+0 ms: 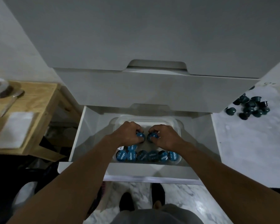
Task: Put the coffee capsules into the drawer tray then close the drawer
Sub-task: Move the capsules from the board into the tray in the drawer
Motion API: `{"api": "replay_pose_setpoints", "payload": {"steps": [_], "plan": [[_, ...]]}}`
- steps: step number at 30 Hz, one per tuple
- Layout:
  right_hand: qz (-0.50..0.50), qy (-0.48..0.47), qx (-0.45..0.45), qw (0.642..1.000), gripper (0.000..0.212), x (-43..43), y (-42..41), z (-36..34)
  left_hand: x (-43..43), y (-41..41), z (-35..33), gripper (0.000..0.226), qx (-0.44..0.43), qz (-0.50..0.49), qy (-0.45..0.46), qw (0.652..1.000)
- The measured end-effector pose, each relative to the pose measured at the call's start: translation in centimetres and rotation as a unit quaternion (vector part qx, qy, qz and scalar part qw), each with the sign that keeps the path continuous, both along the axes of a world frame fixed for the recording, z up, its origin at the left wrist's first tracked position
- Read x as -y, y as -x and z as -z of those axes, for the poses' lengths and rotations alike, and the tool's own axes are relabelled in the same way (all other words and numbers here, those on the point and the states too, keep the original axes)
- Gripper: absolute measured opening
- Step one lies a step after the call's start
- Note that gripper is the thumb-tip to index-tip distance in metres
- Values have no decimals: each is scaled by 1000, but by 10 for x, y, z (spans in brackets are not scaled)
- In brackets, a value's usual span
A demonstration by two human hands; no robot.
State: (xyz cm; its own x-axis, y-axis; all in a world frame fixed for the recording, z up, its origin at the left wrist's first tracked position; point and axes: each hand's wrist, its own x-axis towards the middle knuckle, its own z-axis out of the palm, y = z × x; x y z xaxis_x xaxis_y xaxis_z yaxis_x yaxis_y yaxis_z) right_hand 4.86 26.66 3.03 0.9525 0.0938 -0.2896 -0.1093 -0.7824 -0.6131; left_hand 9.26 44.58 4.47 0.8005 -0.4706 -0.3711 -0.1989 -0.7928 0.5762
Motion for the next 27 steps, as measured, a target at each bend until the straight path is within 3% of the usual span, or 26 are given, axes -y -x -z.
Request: {"api": "replay_pose_setpoints", "payload": {"steps": [6,19,27], "plan": [[-2,3,-23,1000,28,-2,2,-3,1,-1,1,21,2,8,-11,1000],[-51,19,-70,996,24,-1,8,-9,5,10,1,24,-11,36,-28,999],[-69,27,-79,994,32,1,7,-9,8,15,-2,30,-4,-16,-41,999]]}}
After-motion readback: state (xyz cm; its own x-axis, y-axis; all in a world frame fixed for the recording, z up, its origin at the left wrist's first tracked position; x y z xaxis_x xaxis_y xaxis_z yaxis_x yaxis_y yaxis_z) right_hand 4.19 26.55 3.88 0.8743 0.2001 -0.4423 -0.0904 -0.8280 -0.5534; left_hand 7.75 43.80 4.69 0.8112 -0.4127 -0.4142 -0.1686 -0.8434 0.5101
